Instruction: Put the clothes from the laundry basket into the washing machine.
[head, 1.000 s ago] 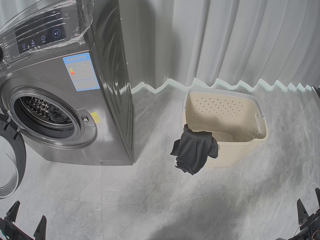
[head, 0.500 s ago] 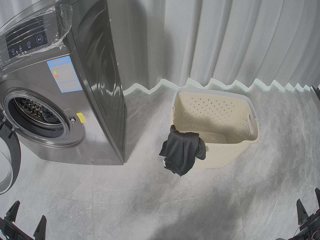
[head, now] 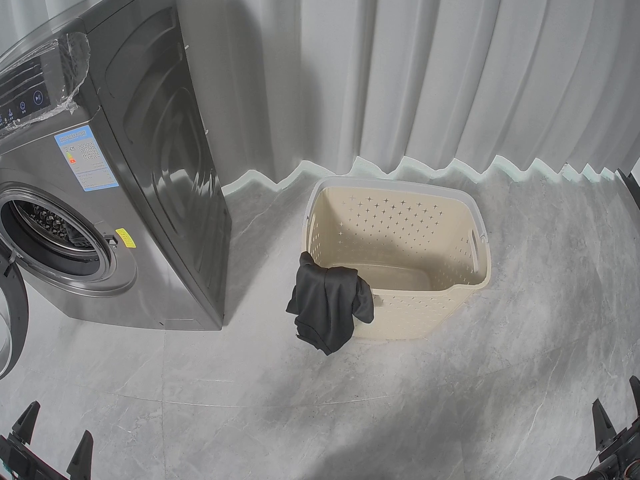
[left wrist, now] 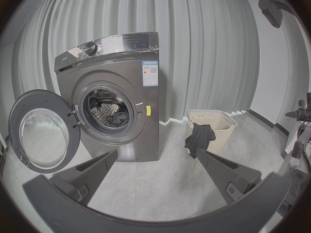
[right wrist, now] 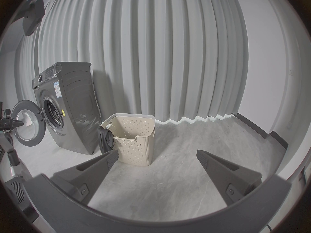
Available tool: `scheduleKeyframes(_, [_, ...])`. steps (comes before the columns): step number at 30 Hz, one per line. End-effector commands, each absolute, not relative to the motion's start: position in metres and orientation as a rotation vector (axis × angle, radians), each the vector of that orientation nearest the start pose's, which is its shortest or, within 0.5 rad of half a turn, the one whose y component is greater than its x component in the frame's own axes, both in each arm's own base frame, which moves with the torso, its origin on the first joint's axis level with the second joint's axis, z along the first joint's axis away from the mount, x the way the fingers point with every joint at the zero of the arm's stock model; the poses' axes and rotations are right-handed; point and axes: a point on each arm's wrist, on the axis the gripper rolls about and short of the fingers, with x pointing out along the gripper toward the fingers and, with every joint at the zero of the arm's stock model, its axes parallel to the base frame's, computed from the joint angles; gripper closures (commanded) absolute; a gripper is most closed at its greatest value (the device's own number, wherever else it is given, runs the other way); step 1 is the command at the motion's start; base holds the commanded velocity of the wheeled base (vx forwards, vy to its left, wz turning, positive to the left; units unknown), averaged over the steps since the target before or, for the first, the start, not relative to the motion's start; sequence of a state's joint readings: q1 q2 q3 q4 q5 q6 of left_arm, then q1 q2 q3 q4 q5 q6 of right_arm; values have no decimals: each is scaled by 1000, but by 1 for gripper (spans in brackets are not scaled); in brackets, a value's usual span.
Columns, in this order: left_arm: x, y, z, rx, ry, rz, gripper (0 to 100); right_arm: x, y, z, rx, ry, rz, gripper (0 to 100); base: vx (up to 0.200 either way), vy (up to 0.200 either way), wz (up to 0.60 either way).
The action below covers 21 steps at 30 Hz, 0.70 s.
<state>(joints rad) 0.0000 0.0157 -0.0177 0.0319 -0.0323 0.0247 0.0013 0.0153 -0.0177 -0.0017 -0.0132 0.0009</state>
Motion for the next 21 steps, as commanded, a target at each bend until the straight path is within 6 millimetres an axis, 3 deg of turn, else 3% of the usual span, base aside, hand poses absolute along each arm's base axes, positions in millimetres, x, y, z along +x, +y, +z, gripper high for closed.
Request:
scheduleKeyframes(1, [-23,-1,75,24,24,-33,0,-23,0,79,-17,-25,7,0,0,0,0])
scheduleKeyframes(2, [-23,-1,75,24,24,-33,0,-23,0,79,-17,-25,7,0,0,0,0])
scheduleKeyframes(3, [-23,-1,75,24,24,-33,0,-32,1,107,-8,-140,35,0,0,0,0])
scheduleKeyframes(6, [-23,-1,75,24,24,-33,0,-34,1,155,5,-188,50,0,0,0,0])
scheduleKeyframes(10, [-23,-1,75,24,23,-31,0,-20,1,170,6,-107,80,0,0,50,0])
scheduleKeyframes(11, [-23,-1,75,24,23,-31,0,10,4,170,22,69,193,0,0,200,0])
scheduleKeyframes(15, [-23,-1,75,24,21,-29,0,61,8,167,88,306,302,0,0,200,0])
scheduleKeyframes(19, [-23,-1,75,24,21,-31,0,114,21,160,90,395,420,0,0,0,0])
scheduleKeyframes(21, [-23,-1,75,24,21,-31,0,124,26,158,84,395,444,0,0,0,0])
